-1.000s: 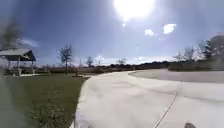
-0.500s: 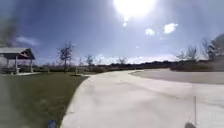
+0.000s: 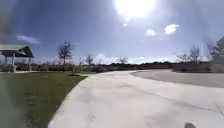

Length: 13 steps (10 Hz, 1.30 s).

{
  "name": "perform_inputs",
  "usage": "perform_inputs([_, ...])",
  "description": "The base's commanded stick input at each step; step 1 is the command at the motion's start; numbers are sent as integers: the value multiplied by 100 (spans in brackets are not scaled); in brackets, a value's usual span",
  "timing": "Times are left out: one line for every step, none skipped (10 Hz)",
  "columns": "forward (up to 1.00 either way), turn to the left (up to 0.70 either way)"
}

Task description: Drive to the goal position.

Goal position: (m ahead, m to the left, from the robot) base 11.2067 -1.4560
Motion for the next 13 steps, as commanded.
perform_inputs([100, 0])
perform_inputs([100, 0])
perform_inputs([100, 0])
perform_inputs([100, 0])
perform_inputs([100, 0])
perform_inputs([100, 0])
perform_inputs([100, 0])
perform_inputs([100, 0])
perform_inputs([100, 0])
perform_inputs([100, 0])
perform_inputs([100, 0])
perform_inputs([100, 0])
perform_inputs([100, 0])
